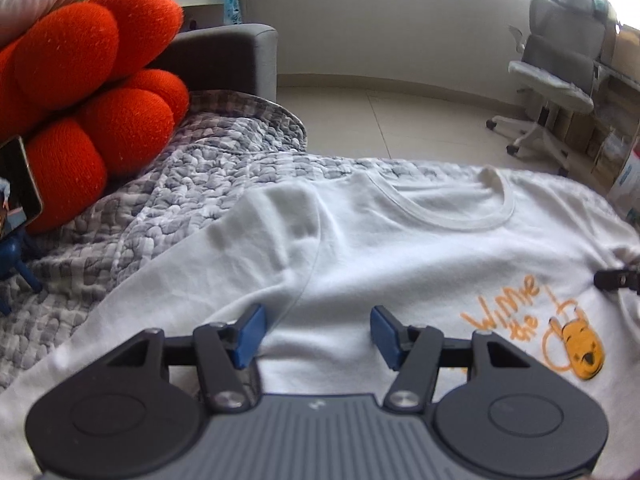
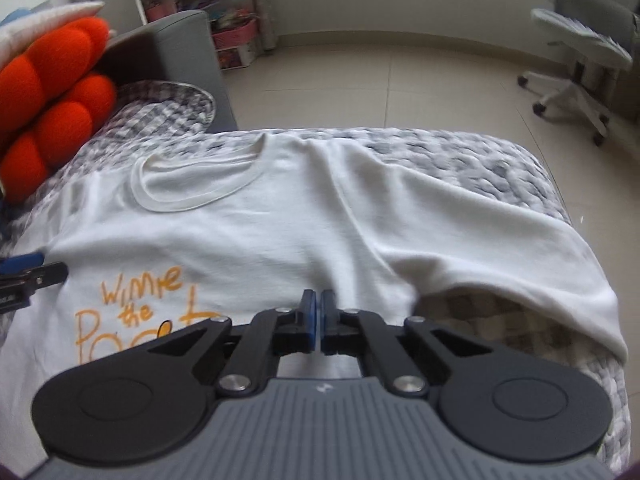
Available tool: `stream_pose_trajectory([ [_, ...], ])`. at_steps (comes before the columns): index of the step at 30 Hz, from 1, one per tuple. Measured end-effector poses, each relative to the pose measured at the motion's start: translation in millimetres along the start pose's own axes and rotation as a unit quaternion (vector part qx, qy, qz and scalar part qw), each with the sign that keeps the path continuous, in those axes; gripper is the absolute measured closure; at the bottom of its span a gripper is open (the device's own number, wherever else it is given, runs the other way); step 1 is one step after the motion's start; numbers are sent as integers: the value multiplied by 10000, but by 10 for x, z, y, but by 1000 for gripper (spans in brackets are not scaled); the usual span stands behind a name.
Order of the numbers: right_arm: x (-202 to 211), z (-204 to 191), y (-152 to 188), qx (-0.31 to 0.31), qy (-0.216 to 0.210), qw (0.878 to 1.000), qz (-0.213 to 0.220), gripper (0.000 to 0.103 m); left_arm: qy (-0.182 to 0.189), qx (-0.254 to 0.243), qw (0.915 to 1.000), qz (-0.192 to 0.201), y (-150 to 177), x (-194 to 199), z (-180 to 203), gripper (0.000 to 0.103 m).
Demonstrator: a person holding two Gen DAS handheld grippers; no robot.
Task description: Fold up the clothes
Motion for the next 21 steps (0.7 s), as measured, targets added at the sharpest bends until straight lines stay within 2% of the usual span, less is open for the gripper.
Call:
stream_pose_trajectory([
  [2,14,-46,-16,126,8,9999,50,102,179,522,9985,-5,-63,27,-141,44],
  [3,20,-75,-25,199,13,9998,81,97,269,786,9965,-8,-96,41,-213,45],
  [6,37,-145,-90,211,-62,9995,211,91,288,1454,9889,75,-181,108,-477,44],
  [13,51,-417,-139,357,-389,9979,367,91,-147,1654,9861,61,-162,126,-797,43],
  [17,13,-592,-86,556,-530,9965,316,91,-217,1463,9889,116,-176,137,-790,43],
  [21,-19,-758,-51,665,-681,9951,272,89,-313,1571,9871,-17,-126,93,-848,43],
])
Point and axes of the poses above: each gripper's, at about its wrist camera, not at the fingertips, and x roughly against the way its jaws point, z to its right, y to its underside, the point moved 8 cm from there along -x, roughly the way its jaws point, and after that the axes turned 13 degrees about z, right-handed, at the moved point
